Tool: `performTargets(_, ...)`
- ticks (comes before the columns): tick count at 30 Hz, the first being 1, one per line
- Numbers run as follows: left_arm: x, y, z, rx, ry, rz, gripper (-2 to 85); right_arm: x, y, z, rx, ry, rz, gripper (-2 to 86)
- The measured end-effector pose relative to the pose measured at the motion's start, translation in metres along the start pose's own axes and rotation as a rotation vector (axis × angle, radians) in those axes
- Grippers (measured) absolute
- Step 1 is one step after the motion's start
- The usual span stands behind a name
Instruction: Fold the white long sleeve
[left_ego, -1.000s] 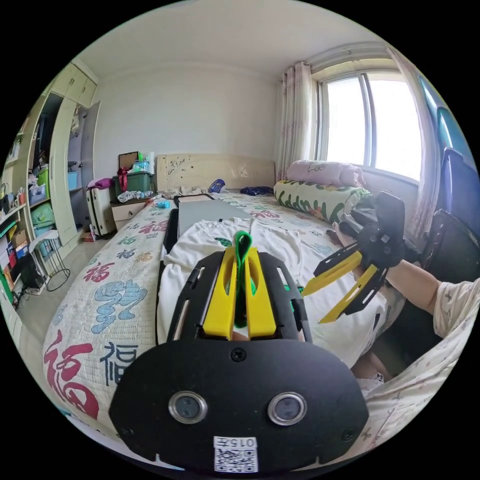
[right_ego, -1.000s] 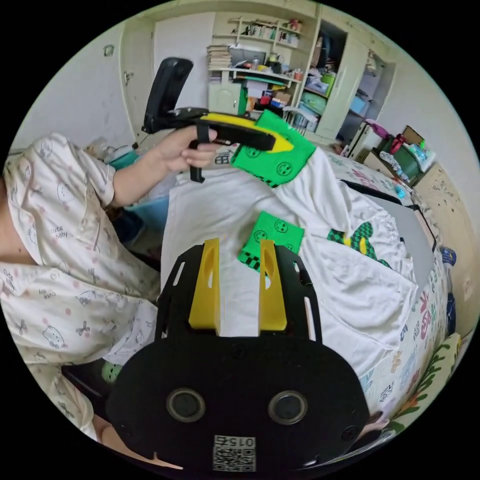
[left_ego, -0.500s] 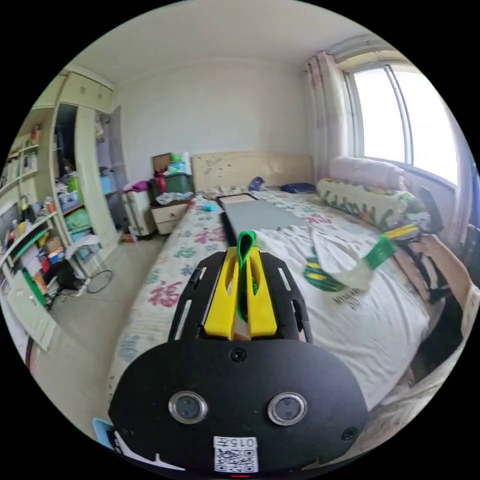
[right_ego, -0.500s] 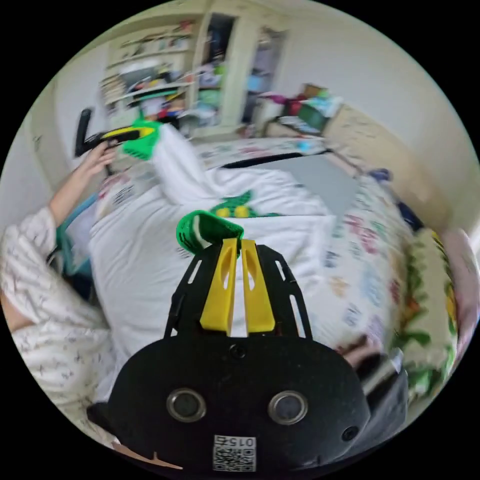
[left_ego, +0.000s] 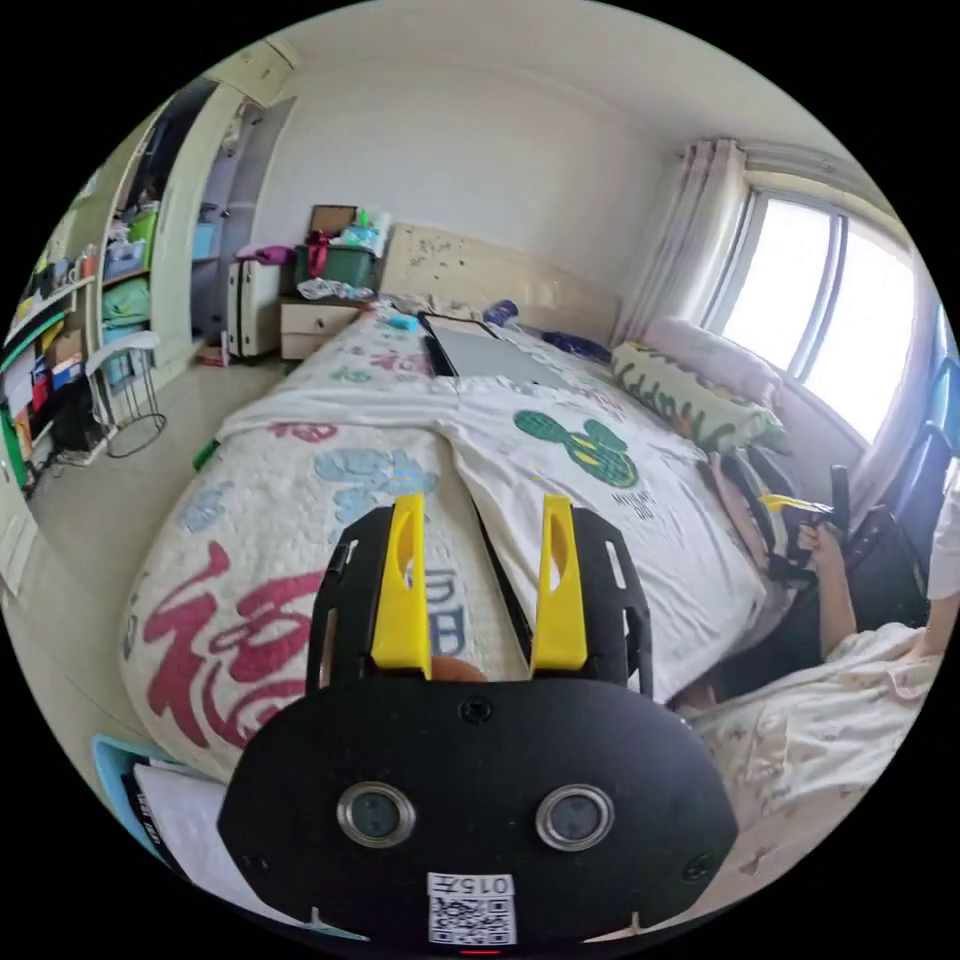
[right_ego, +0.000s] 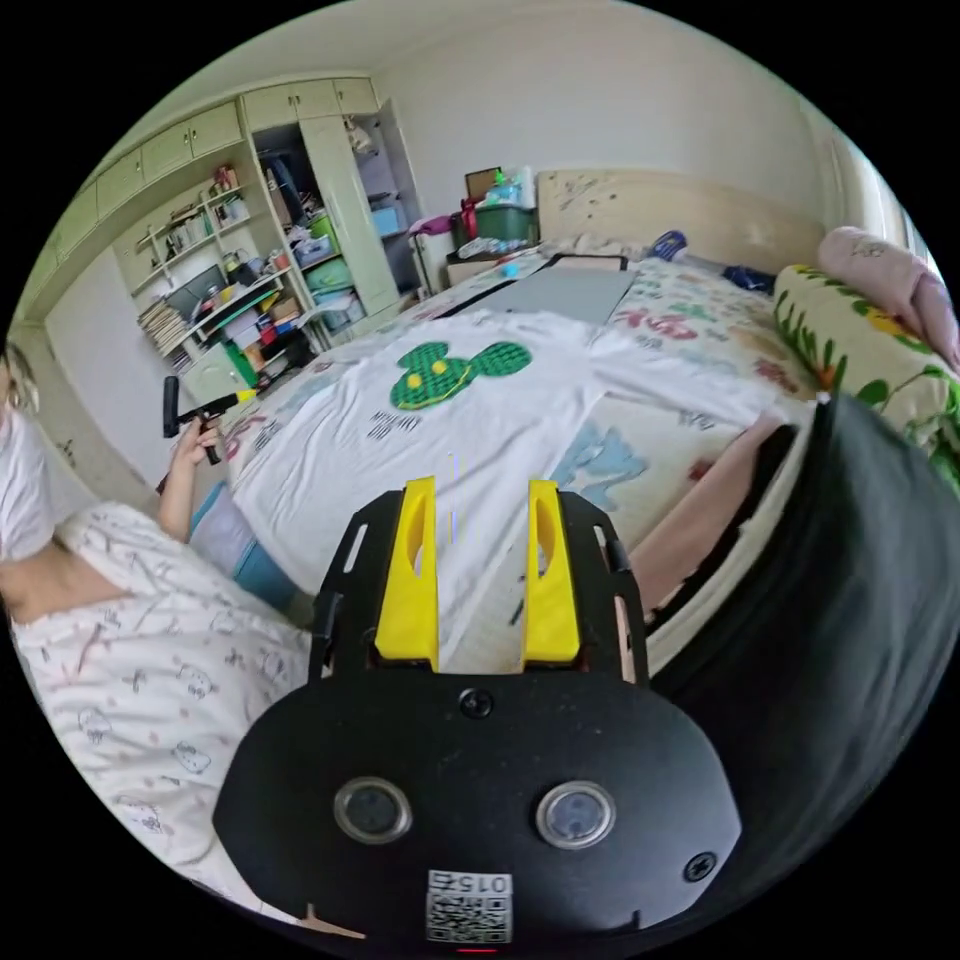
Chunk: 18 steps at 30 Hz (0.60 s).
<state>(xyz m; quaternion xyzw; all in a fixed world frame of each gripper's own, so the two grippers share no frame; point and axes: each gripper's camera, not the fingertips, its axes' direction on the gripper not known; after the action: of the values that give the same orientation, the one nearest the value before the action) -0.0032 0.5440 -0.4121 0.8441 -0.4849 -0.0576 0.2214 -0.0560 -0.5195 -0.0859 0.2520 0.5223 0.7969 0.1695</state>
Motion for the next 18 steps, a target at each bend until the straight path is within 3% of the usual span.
performTargets(4,0.027,0.083,0.004,-0.097,0.208,-0.038,16.3,-0.003,0.065,0.009,-0.035,-0.043,0.082,15.0)
performTargets(10,0.055,0.131,0.004,-0.171,0.222,-0.034,15.7,0.021,0.121,-0.014,0.033,-0.109,0.245,13.3)
performTargets(18,0.066,0.155,0.032,-0.230,0.228,-0.036,8.0,0.031,0.124,-0.020,-0.025,-0.190,0.205,3.6)
